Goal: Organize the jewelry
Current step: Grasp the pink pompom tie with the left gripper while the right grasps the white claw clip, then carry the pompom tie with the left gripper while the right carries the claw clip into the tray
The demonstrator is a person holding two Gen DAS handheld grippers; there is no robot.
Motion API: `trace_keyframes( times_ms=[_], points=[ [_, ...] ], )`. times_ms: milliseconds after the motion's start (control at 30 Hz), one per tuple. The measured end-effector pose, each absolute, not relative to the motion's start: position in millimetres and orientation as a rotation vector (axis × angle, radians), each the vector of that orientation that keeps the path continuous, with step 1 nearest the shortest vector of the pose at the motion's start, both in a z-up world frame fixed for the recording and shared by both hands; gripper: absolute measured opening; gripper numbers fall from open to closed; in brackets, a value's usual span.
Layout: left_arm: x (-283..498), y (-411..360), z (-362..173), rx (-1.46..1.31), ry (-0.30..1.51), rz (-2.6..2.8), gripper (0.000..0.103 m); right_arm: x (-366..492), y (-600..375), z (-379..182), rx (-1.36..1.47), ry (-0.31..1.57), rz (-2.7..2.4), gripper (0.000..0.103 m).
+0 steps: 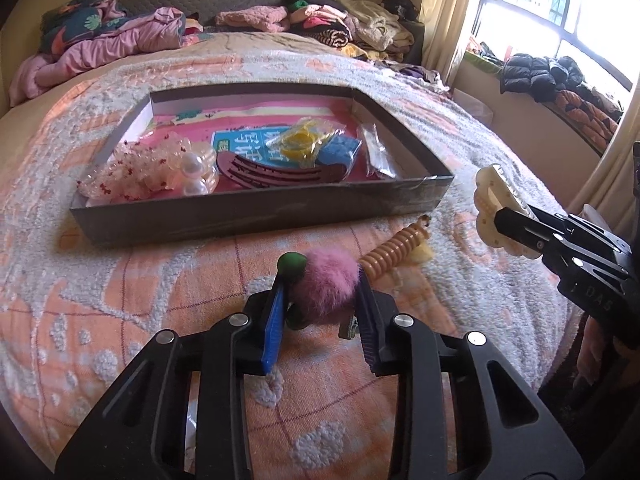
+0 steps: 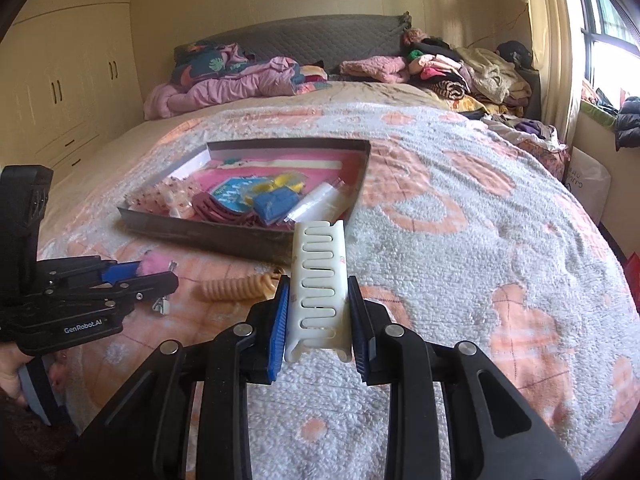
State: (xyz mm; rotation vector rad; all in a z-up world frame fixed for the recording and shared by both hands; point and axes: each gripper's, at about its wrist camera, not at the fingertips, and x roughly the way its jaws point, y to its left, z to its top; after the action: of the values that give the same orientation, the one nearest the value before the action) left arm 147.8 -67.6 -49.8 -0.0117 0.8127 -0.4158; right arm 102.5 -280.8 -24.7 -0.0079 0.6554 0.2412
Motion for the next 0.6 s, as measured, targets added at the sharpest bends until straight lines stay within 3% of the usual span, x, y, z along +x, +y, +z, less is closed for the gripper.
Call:
trace_keyframes(
  times_ms=[600],
  points=[
    [131, -32, 7, -0.066, 0.678, -0.359, 0.024, 92, -234, 17, -0.067, 0.562, 0.349, 0.026]
  ],
)
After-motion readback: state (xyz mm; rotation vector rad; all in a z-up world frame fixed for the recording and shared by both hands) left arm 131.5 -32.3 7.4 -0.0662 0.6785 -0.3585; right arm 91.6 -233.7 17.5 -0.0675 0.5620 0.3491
